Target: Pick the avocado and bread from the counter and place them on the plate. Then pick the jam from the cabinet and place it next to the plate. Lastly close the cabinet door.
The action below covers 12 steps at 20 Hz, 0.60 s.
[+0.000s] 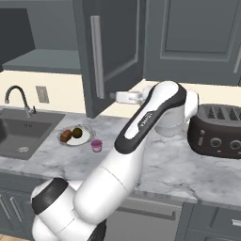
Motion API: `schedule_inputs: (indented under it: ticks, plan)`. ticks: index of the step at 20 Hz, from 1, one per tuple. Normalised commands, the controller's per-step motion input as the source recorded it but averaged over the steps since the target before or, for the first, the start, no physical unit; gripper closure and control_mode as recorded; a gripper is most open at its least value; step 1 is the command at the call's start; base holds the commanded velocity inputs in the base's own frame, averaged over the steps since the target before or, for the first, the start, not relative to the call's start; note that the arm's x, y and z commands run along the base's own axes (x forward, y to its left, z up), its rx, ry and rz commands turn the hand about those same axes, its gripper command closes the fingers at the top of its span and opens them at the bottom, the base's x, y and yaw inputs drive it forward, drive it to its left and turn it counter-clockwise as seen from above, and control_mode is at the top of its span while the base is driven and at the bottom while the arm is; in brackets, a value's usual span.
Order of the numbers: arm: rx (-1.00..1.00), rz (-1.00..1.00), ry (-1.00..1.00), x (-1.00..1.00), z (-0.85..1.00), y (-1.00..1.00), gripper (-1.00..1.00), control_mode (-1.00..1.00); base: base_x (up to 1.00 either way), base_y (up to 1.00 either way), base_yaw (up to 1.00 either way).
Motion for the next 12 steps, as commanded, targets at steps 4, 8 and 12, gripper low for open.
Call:
schedule_inputs:
  ticks: [4, 8, 12]
  plan:
    - [0.00, -0.05, 0.00, 0.00, 0.31, 0.56, -1.00, -1.00, 0.00, 0.00, 0.00]
    - [0.00, -0.14, 0.00, 0.00, 0.17, 0.43, -1.00, -1.00, 0.00, 0.00, 0.00]
    - [0.00, -0.18, 0.03, 0.00, 0.02, 0.51, -1.00, -1.00, 0.00, 0.00, 0.00]
